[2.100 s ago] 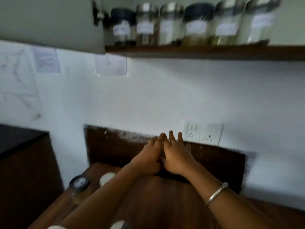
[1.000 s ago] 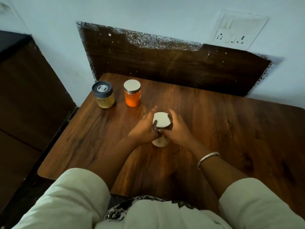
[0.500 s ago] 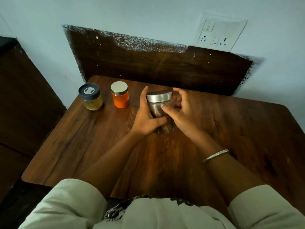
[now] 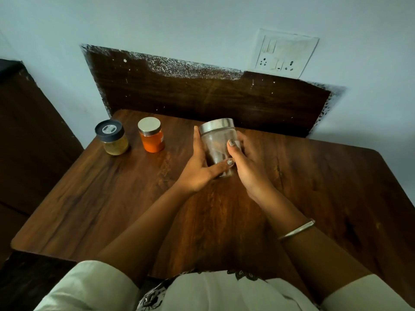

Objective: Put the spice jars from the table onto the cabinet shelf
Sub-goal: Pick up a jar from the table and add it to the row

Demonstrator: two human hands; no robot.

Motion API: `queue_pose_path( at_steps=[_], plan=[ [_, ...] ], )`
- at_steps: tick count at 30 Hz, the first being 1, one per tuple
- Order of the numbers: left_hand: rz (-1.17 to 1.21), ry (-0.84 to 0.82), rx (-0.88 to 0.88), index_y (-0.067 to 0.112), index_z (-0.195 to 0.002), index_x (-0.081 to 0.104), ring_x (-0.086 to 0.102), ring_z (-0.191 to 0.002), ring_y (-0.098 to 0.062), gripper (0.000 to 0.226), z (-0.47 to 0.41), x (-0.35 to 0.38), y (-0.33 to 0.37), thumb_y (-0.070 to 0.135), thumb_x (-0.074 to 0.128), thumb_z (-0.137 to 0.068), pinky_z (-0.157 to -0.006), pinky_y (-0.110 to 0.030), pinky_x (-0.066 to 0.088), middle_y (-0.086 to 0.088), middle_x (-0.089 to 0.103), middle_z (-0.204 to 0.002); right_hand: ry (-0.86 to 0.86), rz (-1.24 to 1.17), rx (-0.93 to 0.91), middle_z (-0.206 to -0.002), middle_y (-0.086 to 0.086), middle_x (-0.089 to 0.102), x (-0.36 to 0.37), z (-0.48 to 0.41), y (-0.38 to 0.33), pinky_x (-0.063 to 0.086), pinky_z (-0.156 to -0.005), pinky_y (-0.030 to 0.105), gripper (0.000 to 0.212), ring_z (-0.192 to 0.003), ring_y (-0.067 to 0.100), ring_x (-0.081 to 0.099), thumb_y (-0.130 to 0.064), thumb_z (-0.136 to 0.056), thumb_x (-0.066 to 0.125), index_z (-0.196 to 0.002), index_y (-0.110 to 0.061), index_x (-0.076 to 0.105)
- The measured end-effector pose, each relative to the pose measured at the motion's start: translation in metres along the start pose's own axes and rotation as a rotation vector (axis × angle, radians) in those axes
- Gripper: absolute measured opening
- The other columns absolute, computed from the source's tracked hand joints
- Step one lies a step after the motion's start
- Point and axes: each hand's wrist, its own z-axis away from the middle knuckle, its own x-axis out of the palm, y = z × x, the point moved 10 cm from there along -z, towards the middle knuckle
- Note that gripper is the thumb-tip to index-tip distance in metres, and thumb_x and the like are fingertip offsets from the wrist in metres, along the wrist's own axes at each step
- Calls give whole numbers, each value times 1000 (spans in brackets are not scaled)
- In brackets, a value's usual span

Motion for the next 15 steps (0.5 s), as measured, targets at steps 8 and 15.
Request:
queue_pose_path(
  at_steps=[8,15],
  plan=[
    [93,-2,57,29,-147,-4,46,-127,-21,95,-3,13,22,12,58,-77,-98,-39,48,-7,35,-144,-161,-83,186,-124,5,60,-13,13,12,51,-86,42,60,-112,24,59,-54,-75,59,-128,-28,49],
    [-101,-105,62,30,-143,-23,38,-134,-17,96,-3,34,30,14,55,-90,-94,-22,48,-2,15,-155,-104,-47,26,-133,-1,52,-31,16,-16,53,-89,32,69,-115,13,58,-38,-80,61,-141,-31,31]
  ],
)
